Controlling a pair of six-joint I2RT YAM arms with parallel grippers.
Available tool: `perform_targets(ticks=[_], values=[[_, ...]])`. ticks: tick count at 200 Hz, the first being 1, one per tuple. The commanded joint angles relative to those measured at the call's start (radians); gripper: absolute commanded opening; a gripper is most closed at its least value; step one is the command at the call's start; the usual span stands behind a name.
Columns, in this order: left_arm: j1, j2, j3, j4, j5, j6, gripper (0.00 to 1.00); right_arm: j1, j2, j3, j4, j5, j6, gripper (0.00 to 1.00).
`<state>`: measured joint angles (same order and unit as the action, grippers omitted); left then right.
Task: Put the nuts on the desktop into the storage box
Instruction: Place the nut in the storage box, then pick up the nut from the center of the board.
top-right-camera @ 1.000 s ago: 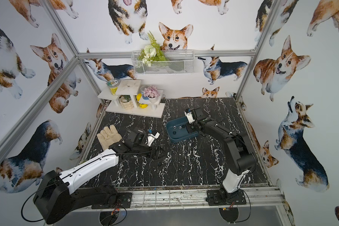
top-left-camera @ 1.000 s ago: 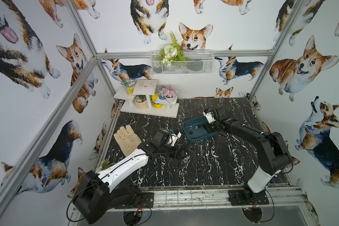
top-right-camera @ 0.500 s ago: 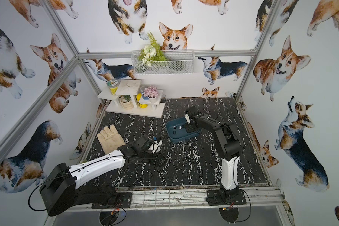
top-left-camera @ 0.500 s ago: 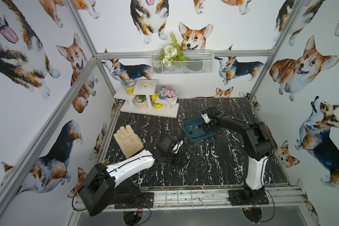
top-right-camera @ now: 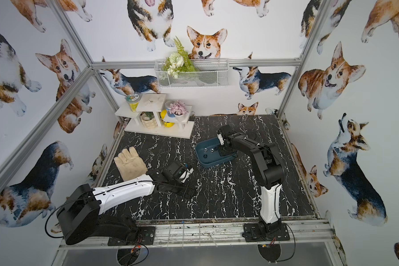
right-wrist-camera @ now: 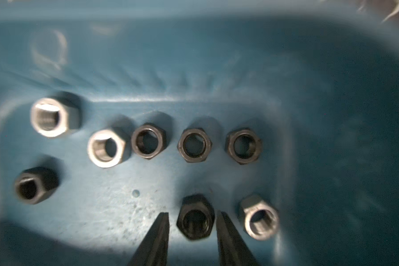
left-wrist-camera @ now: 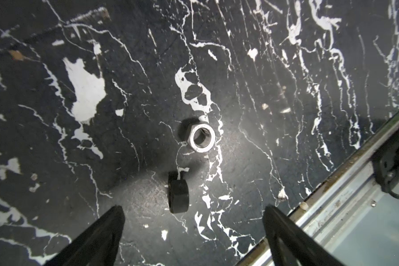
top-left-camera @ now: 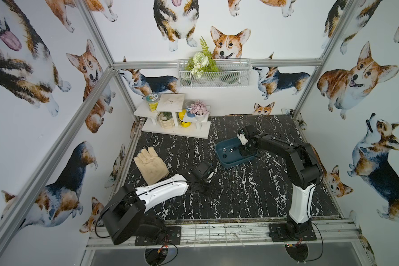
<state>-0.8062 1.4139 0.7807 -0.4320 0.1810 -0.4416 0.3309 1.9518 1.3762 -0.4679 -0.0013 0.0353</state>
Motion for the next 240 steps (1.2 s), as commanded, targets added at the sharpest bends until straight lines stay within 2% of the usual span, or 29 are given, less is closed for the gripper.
perform_targets(ticks=[1, 44, 92, 127, 144, 158, 176, 200, 240], values=[[-0.012, 0.019, 0.013, -0.015, -0.054, 0.003, 1.0, 0.0, -0.057, 0.001, -0.012, 0.001, 0.002, 0.44], [-0.017, 0.051, 0.02, -0.004, -0.13, -0.022, 0.99, -0.001, -0.19, -0.006, -0.036, 0.007, -0.009, 0.54], [-0.017, 0.11, 0.018, 0.015, -0.149, -0.038, 0.86, 0.002, -0.389, -0.082, -0.023, -0.012, -0.013, 0.57], [-0.017, 0.143, 0.028, 0.026, -0.13, -0.037, 0.71, 0.016, -0.545, -0.199, 0.028, -0.043, -0.017, 0.58], [-0.022, 0.159, 0.038, 0.013, -0.114, -0.04, 0.61, 0.019, -0.605, -0.25, 0.047, -0.052, -0.015, 0.58], [-0.033, 0.169, 0.055, -0.018, -0.104, -0.036, 0.57, 0.02, -0.641, -0.282, 0.055, -0.054, -0.014, 0.58], [-0.053, 0.163, 0.063, -0.045, -0.116, -0.036, 0.5, 0.02, -0.665, -0.304, 0.056, -0.054, -0.015, 0.58], [-0.061, 0.166, 0.061, -0.049, -0.126, -0.04, 0.34, 0.02, -0.683, -0.331, 0.07, -0.057, -0.009, 0.57], [-0.062, 0.18, 0.077, -0.082, -0.14, -0.042, 0.22, 0.025, -0.698, -0.36, 0.102, -0.078, -0.001, 0.55]])
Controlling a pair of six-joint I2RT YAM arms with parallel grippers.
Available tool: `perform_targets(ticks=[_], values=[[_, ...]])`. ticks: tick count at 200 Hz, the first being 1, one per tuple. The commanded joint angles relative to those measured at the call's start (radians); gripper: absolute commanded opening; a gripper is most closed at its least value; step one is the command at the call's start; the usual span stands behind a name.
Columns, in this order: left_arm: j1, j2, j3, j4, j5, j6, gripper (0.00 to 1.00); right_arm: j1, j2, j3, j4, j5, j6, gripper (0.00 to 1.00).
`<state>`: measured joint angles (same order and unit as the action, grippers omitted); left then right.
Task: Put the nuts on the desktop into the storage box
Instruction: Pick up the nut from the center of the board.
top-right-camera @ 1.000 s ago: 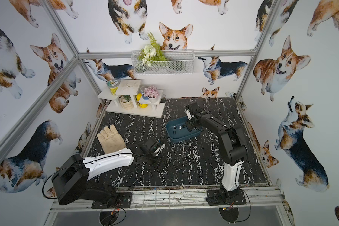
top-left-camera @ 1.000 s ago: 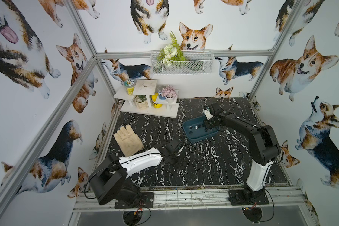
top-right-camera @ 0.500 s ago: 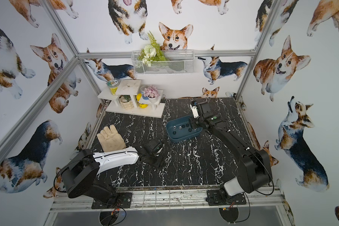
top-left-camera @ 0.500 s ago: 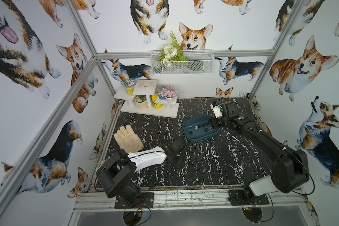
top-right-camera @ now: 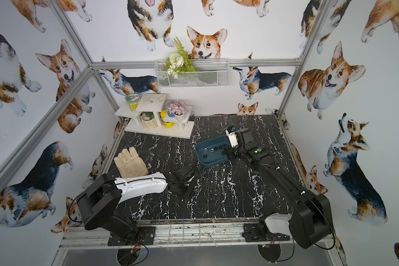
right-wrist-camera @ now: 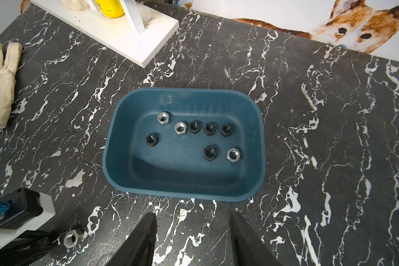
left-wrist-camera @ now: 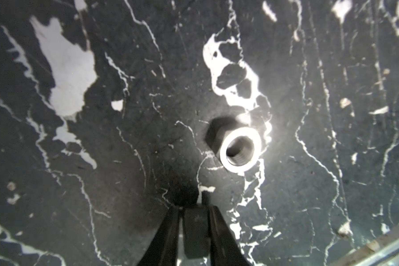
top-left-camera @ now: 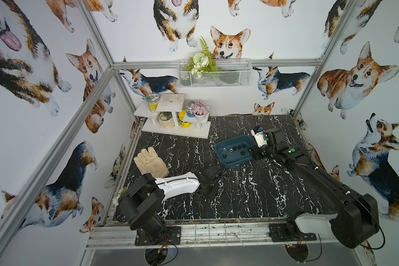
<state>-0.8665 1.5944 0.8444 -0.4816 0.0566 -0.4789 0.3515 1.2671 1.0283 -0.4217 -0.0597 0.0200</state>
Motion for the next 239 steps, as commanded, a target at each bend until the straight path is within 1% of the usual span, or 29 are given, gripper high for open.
perform_targets(ticks=[1, 5, 21, 40, 54, 58, 75, 88, 92, 103, 119, 133, 157, 182, 195, 211, 217, 220, 239], values=[[-0.002, -0.001, 0.014, -0.034, -0.016, -0.004, 0.21, 0.003, -0.014, -0.013, 0.056, -0.02, 0.015, 0.55], [-0.002, -0.004, 0.018, -0.041, -0.021, -0.003, 0.19, 0.004, -0.017, -0.015, 0.06, -0.027, 0.014, 0.54], [-0.001, -0.029, 0.034, -0.059, -0.024, 0.002, 0.15, 0.012, -0.038, -0.036, 0.09, -0.09, -0.017, 0.52], [0.003, -0.079, 0.055, -0.055, 0.045, 0.006, 0.12, 0.055, -0.093, -0.101, 0.161, -0.164, -0.106, 0.52], [0.015, -0.116, 0.077, -0.052, 0.13, 0.006, 0.11, 0.109, -0.141, -0.164, 0.219, -0.214, -0.199, 0.53], [0.02, -0.128, 0.084, -0.051, 0.157, 0.005, 0.11, 0.123, -0.18, -0.184, 0.241, -0.232, -0.222, 0.54], [0.046, -0.171, 0.093, -0.025, 0.264, -0.005, 0.11, 0.16, -0.27, -0.282, 0.334, -0.358, -0.319, 0.57], [0.082, -0.206, 0.086, 0.009, 0.353, -0.02, 0.1, 0.189, -0.331, -0.353, 0.399, -0.467, -0.402, 0.62], [0.095, -0.219, 0.081, 0.019, 0.385, -0.022, 0.1, 0.202, -0.349, -0.376, 0.417, -0.498, -0.428, 0.67], [0.131, -0.247, 0.063, 0.065, 0.476, -0.041, 0.1, 0.248, -0.386, -0.432, 0.471, -0.536, -0.482, 0.71], [0.173, -0.28, 0.035, 0.137, 0.598, -0.066, 0.1, 0.32, -0.42, -0.5, 0.555, -0.534, -0.51, 0.76], [0.195, -0.304, 0.021, 0.181, 0.661, -0.084, 0.1, 0.37, -0.418, -0.526, 0.586, -0.511, -0.53, 0.77], [0.215, -0.326, 0.001, 0.237, 0.731, -0.108, 0.1, 0.439, -0.372, -0.521, 0.595, -0.412, -0.54, 0.77], [0.216, -0.326, -0.018, 0.281, 0.775, -0.135, 0.1, 0.487, -0.317, -0.511, 0.616, -0.324, -0.544, 0.76], [0.216, -0.326, -0.022, 0.282, 0.776, -0.136, 0.1, 0.506, -0.292, -0.493, 0.606, -0.297, -0.552, 0.73], [0.216, -0.323, -0.027, 0.285, 0.78, -0.132, 0.09, 0.513, -0.27, -0.478, 0.607, -0.27, -0.554, 0.65], [0.216, -0.323, -0.026, 0.285, 0.784, -0.131, 0.09, 0.514, -0.265, -0.474, 0.607, -0.263, -0.557, 0.64], [0.216, -0.323, -0.027, 0.284, 0.785, -0.131, 0.09, 0.514, -0.263, -0.472, 0.607, -0.259, -0.557, 0.59], [0.216, -0.329, -0.03, 0.299, 0.797, -0.134, 0.09, 0.514, -0.254, -0.456, 0.596, -0.245, -0.561, 0.46]])
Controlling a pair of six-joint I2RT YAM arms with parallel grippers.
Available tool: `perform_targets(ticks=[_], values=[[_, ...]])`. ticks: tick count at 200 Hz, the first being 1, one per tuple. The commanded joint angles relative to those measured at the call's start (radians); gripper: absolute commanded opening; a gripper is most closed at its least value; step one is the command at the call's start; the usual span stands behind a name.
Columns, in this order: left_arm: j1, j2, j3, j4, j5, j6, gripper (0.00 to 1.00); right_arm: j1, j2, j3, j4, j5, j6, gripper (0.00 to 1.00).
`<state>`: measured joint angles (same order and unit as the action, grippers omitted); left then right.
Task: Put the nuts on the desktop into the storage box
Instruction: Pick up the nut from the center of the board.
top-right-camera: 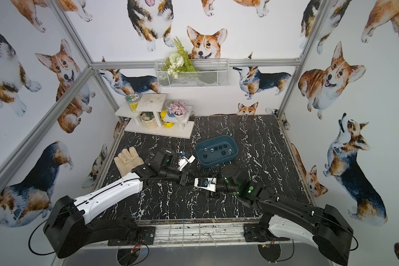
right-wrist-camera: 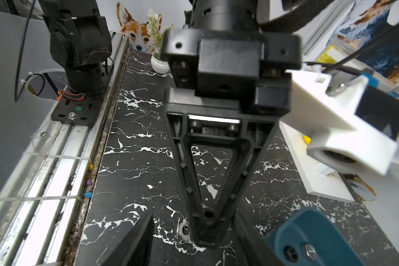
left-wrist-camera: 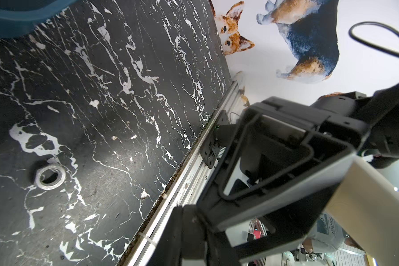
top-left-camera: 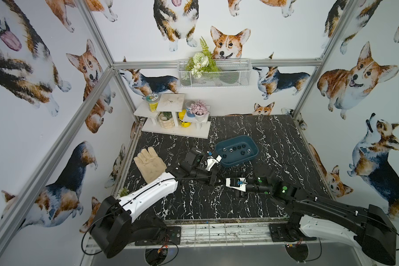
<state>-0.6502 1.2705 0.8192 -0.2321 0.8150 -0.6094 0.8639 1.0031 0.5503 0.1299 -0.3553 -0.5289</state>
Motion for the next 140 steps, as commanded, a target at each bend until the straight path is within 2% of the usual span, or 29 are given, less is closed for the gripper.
perform_targets(ticks=[1, 34, 52, 76, 93, 122, 140], values=[[-0.001, -0.006, -0.005, 0.051, 0.039, -0.006, 0.09, 0.001, 0.01, 0.023, 0.044, 0.051, -0.013, 0.46], [0.004, -0.002, -0.007, 0.056, 0.06, -0.005, 0.1, 0.001, 0.026, 0.035, 0.032, 0.067, -0.02, 0.31], [0.007, -0.006, -0.018, 0.079, 0.075, -0.012, 0.14, 0.001, 0.035, 0.043, 0.022, 0.082, -0.02, 0.2], [0.031, -0.009, -0.028, 0.092, 0.1, -0.025, 0.19, 0.001, 0.046, 0.055, 0.001, 0.109, -0.013, 0.12], [0.046, -0.02, -0.046, 0.119, 0.114, -0.037, 0.31, 0.001, 0.049, 0.056, -0.004, 0.129, -0.01, 0.12], [0.082, -0.035, -0.063, 0.134, 0.12, -0.051, 0.75, -0.024, 0.064, 0.065, -0.01, 0.189, 0.07, 0.09], [0.107, -0.046, -0.075, 0.135, 0.102, -0.049, 0.89, -0.087, 0.088, 0.089, -0.045, 0.137, 0.133, 0.09]])
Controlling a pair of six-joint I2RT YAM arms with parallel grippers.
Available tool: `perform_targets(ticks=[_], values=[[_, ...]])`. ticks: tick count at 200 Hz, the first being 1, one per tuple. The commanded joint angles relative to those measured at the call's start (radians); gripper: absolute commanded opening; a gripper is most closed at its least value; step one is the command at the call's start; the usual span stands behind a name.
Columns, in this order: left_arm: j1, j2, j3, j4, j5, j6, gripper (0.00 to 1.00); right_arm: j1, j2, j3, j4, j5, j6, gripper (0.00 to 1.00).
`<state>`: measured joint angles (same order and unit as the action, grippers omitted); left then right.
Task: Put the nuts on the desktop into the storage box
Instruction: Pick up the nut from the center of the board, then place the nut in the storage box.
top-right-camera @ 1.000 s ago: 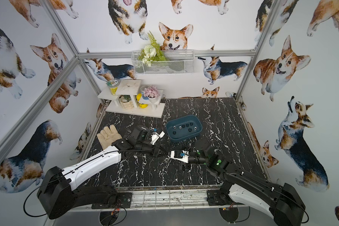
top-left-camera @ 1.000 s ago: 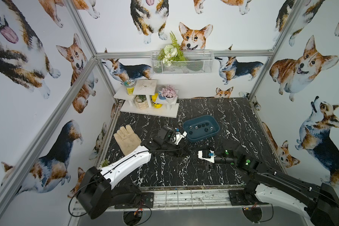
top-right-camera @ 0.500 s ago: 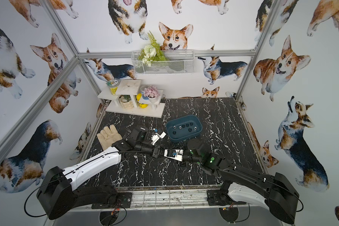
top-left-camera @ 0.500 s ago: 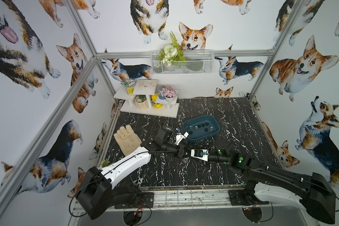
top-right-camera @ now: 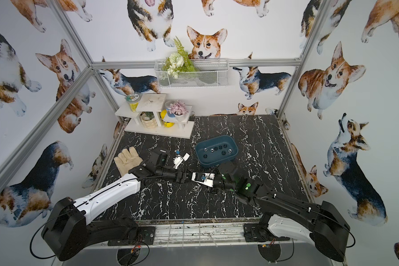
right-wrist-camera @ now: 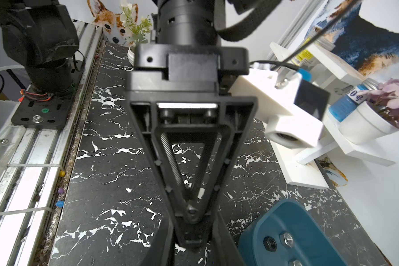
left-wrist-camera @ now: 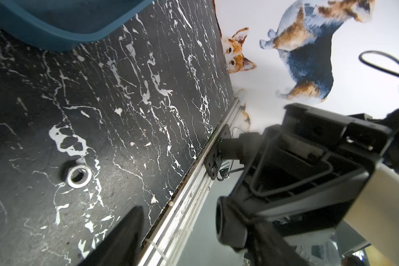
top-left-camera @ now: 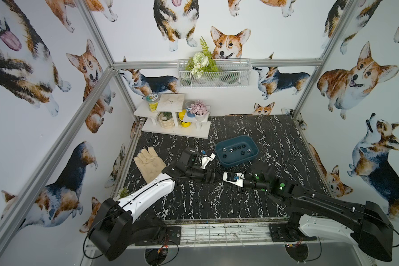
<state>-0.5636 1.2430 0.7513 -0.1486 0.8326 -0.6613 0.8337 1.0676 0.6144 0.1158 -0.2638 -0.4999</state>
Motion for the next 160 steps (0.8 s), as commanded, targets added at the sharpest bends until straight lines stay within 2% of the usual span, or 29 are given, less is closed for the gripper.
perform_targets(ticks=[1, 23, 43, 77, 81, 121, 160], values=[[0.021, -0.019, -0.008, 0.052, 0.083, 0.004, 0.9, -0.061, 0.024, 0.026, -0.034, 0.043, 0.108, 0.09], [0.059, -0.025, -0.01, 0.033, 0.067, 0.012, 0.97, -0.122, 0.085, 0.074, -0.099, 0.044, 0.174, 0.1], [0.076, -0.044, -0.015, 0.023, 0.028, 0.035, 1.0, -0.16, 0.149, 0.142, -0.175, 0.1, 0.226, 0.1], [0.085, -0.088, -0.015, -0.066, -0.165, 0.085, 1.0, -0.248, 0.306, 0.312, -0.317, 0.181, 0.393, 0.1], [0.085, -0.093, -0.051, -0.074, -0.19, 0.089, 1.0, -0.257, 0.326, 0.331, -0.333, 0.186, 0.412, 0.1], [0.085, -0.124, -0.064, -0.187, -0.427, 0.128, 1.0, -0.319, 0.542, 0.517, -0.473, 0.214, 0.519, 0.1], [0.085, -0.152, -0.102, -0.205, -0.491, 0.121, 1.0, -0.349, 0.693, 0.615, -0.511, 0.275, 0.603, 0.1]])
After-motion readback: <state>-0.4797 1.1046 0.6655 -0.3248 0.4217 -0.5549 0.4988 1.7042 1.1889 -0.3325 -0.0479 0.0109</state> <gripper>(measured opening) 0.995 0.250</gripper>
